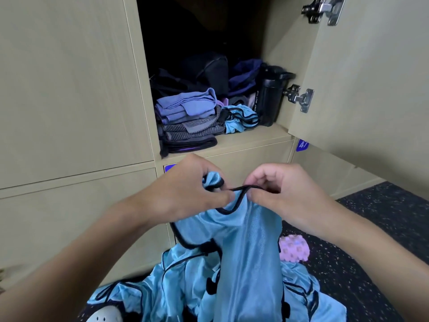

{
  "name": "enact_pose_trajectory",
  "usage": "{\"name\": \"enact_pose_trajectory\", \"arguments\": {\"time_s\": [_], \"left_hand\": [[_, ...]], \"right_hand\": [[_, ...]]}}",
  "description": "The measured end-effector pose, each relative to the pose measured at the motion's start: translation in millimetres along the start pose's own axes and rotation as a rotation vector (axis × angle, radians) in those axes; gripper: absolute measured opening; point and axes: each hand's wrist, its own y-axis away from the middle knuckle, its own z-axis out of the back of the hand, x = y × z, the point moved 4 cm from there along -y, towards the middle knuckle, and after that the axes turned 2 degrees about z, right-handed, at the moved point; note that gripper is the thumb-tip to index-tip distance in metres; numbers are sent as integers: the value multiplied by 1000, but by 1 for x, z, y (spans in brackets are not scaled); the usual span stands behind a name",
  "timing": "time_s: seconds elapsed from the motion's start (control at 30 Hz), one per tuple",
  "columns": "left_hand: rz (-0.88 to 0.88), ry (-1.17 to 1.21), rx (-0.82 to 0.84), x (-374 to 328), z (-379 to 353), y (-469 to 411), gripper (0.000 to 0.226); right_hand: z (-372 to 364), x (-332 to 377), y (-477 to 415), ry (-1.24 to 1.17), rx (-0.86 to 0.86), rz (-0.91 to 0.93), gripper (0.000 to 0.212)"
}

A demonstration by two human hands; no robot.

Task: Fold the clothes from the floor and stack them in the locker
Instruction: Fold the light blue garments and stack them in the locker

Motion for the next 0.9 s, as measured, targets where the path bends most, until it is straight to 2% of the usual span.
{"name": "enact_pose_trajectory", "arguments": {"time_s": [0.17,0.23,0.3,0.33,0.4,0.43,0.47,0.53,0.63,0.67,0.77,0.9], "left_hand": [[-13,-52,-197,3,23,-4,16],[0,-47,-291,6,35,-5,17],[6,-31,-248,6,34,-5,4],[16,-54,-193,5,28,-4,17],[1,-148,-66,3,12,-2,66],[-21,-173,-27,2,4,-2,80],[-46,-175,9,1,-4,-3,85],[-72,-192,29,2,-14,-5,71],[-121,-131,-14,3,-16,-7,10],[-125,-105,-40,3,-13,-7,3],[-98,-136,-151,8,6,-9,13],[9,-221,-281,20,39,-11,15]], "right_hand": [[2,-11,1,49,94,-97,4],[5,-14,3,85,123,-123,6],[9,-15,2,82,71,-109,11],[9,-13,2,78,45,-93,13],[7,-8,1,67,32,-65,15],[6,-6,0,59,36,-51,15],[5,-5,0,52,40,-39,13],[4,-3,1,49,48,-23,9],[7,-3,4,50,50,-25,9],[9,-4,5,44,52,-42,9],[14,-9,7,29,83,-109,7],[23,-10,8,84,85,-125,7]]}}
